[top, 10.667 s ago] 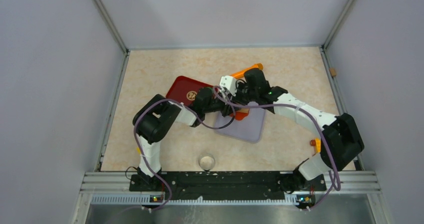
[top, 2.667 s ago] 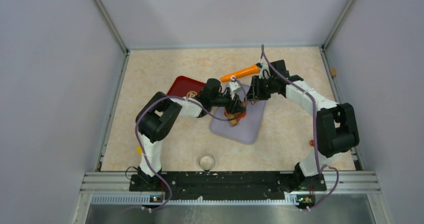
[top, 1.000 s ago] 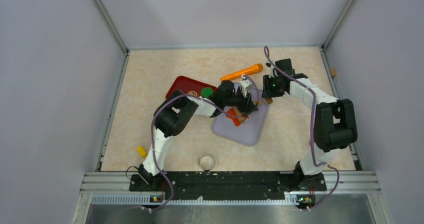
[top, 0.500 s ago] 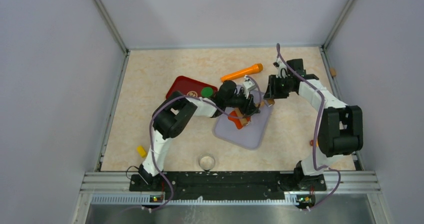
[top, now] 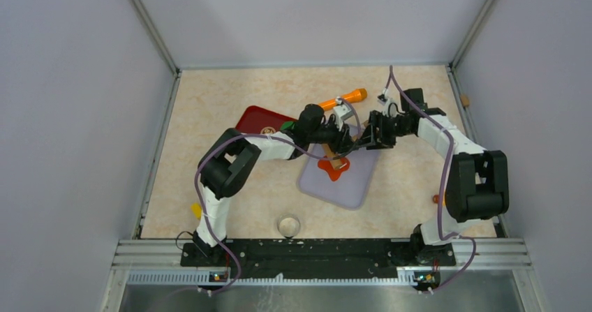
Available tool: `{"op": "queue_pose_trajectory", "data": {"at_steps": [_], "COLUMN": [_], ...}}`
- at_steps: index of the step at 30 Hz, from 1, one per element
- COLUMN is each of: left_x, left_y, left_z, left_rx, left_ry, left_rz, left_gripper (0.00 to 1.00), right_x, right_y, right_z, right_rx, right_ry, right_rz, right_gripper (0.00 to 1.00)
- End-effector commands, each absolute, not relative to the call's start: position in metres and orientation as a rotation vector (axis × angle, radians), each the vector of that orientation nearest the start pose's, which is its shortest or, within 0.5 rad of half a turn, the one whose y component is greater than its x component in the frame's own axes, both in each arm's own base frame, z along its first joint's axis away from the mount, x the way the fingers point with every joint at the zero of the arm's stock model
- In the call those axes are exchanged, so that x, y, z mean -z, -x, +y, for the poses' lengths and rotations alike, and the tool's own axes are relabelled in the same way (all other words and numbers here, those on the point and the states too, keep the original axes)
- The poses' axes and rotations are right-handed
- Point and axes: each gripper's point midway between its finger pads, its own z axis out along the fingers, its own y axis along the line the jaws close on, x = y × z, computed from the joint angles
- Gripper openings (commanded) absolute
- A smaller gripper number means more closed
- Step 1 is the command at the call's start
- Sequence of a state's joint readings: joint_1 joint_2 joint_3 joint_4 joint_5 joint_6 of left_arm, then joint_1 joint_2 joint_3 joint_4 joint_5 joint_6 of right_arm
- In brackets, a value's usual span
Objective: Roll out the dumpling wrappers from the dough
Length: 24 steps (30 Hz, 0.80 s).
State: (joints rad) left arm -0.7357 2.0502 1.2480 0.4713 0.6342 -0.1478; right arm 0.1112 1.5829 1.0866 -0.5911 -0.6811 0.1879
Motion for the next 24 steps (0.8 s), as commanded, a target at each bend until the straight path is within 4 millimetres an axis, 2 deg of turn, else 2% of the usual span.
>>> {"op": "queue_pose_trajectory", "data": {"at_steps": [1,7,15,21,24], "left_x": [-0.149,-0.140,-0.143,-0.149,-0.155], "left_y": [-0.323,-0.311,-0.306,-0.296,-0.292], "left_z": [-0.453,-0.453,-0.451,-0.450,-0.449], "left_rx": [1.191,1.211,1.210,1.247,1.238], "left_ry": [-1.045,-1.098,-1.128,-1.169,-1.174], "left_rz": [1.604,1.609,1.586,1.545,1.513], "left_gripper": [0.00,0.00,0.00,0.00,0.00], "right_x": [-0.147,-0.175,-0.155,-0.158,-0.161], "right_y": [-0.307,-0.307,-0.309,-0.326,-0.331], "right_z": [0.166,0.173,0.164,0.162,0.162], "right_rx": [-1.140,-1.386,-1.266,-1.252,-1.314], "right_ry": [0.162,0.090,0.055,0.054,0.034], "right_rz": [2.497,2.393,2.451,2.424,2.412], "right_gripper": [0.55,0.60,0.59,0.66,0.65]}}
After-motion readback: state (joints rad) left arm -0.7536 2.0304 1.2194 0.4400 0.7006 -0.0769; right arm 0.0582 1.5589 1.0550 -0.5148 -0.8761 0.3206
